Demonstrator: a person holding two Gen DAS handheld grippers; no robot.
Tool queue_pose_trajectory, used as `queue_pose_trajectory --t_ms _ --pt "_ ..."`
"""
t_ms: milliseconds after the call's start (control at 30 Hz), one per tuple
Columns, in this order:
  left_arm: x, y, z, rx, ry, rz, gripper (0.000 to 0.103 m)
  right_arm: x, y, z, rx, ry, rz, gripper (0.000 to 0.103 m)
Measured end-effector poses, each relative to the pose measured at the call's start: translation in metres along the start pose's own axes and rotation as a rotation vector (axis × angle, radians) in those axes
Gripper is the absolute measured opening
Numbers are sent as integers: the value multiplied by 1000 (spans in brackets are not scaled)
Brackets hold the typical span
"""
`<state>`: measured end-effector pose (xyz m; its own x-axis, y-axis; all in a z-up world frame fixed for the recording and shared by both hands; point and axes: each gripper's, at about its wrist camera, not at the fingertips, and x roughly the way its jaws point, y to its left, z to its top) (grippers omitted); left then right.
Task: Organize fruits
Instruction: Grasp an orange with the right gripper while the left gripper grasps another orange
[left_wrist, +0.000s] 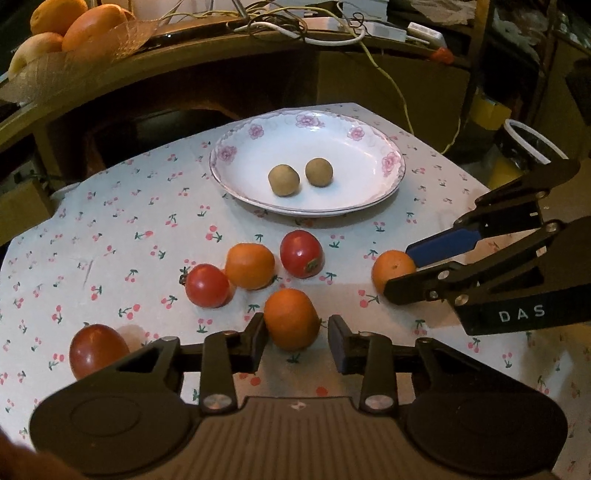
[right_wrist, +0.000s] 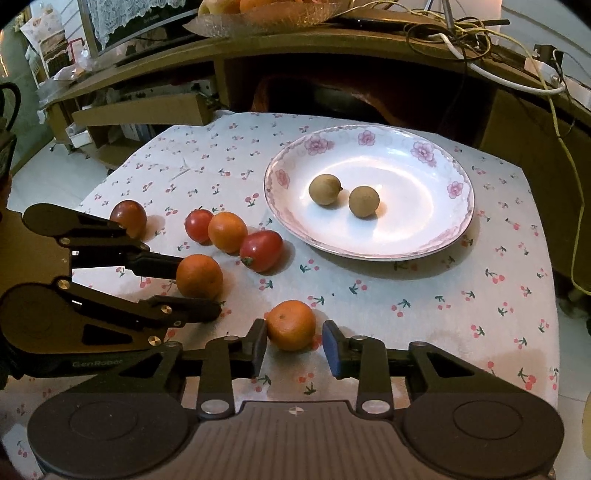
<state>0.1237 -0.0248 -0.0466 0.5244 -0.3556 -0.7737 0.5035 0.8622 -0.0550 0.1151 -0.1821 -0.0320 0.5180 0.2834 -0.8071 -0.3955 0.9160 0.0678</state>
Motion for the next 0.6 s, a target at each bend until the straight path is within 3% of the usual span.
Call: queue_pose_trajectory --t_ms 333,533,600 --pt "0 6 0 -34 -1 5 48 5 1 -1 -6 11 -6 44" --pt "-4 5 2 -29 -26 23 47 5 3 -1 -15 19 -13 43" --pt "-4 4 3 -27 -24 16 42 5 4 -1 -19 24 -15 38"
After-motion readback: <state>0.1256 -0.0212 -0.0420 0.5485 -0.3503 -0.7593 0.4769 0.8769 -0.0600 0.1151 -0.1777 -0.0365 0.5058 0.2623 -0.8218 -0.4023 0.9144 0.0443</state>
